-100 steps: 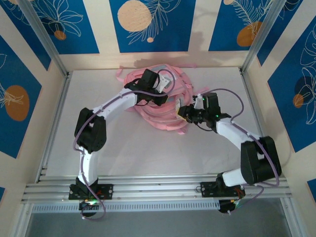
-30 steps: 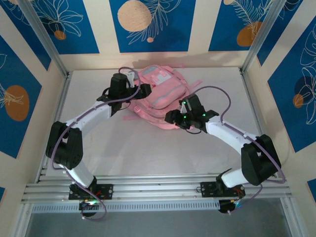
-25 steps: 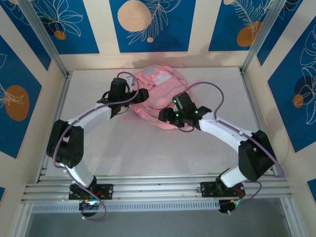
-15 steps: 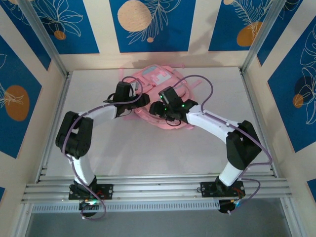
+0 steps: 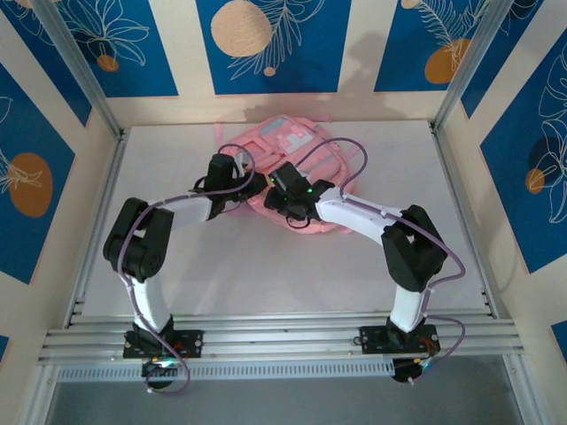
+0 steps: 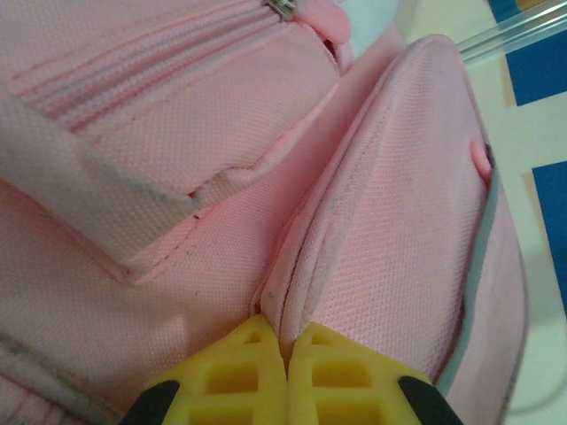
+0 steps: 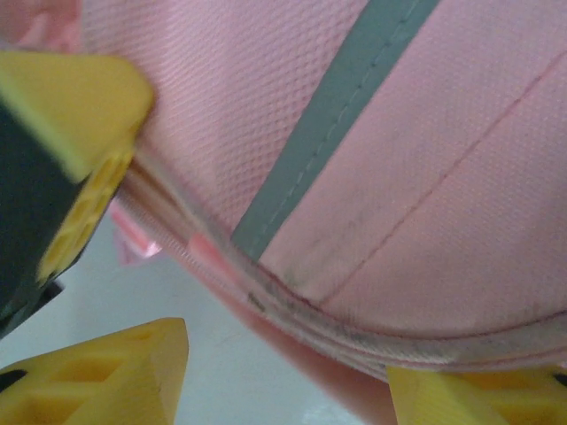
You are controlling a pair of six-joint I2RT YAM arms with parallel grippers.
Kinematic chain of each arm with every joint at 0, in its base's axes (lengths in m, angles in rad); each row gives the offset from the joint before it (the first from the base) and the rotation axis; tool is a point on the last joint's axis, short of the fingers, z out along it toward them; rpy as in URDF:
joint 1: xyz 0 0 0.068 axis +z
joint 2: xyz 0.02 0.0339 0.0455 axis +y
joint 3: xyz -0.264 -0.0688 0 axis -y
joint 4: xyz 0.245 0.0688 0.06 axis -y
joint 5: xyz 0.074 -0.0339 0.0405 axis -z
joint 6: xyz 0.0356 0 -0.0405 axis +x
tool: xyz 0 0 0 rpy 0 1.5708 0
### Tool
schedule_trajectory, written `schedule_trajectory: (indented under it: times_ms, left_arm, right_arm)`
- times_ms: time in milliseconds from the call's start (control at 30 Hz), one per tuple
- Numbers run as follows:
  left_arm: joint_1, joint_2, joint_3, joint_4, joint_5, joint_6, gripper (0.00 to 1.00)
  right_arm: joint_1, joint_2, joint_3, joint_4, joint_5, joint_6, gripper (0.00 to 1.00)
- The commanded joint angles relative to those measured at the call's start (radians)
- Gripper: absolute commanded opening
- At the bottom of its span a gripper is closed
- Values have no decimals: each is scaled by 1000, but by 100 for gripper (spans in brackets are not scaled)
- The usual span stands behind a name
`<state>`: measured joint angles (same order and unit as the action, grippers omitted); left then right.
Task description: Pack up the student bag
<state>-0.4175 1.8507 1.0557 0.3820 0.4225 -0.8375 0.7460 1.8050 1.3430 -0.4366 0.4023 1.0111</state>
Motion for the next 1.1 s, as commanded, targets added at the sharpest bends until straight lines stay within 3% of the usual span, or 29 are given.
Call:
schedule_trajectory:
  times_ms: [0, 267, 500, 700, 833, 933, 1067]
  left_arm:
    - [-73, -94, -59, 99, 90, -73, 0]
    - [-117, -136, -97, 193, 84, -183, 0]
    - [-121, -145, -82, 201, 92, -217, 0]
    - [-112, -138, -45, 153, 87, -179, 0]
    - [-109, -127, -36, 181, 96, -214, 0]
    - [-110, -131, -33, 203, 109, -244, 0]
    - [-112, -158, -40, 205, 113, -258, 0]
  right_arm:
    - [-4, -1, 40, -55, 108, 24, 60]
    - [0, 8, 60, -157, 199, 16, 62]
    - [8, -109, -17, -36, 132, -47, 66]
    - [49, -179, -100, 59, 234, -204, 72]
    - [34, -135, -99, 86, 230, -229, 73]
    - [51, -78, -74, 74, 321, -263, 76]
    - [41, 11, -2, -12, 403, -174, 81]
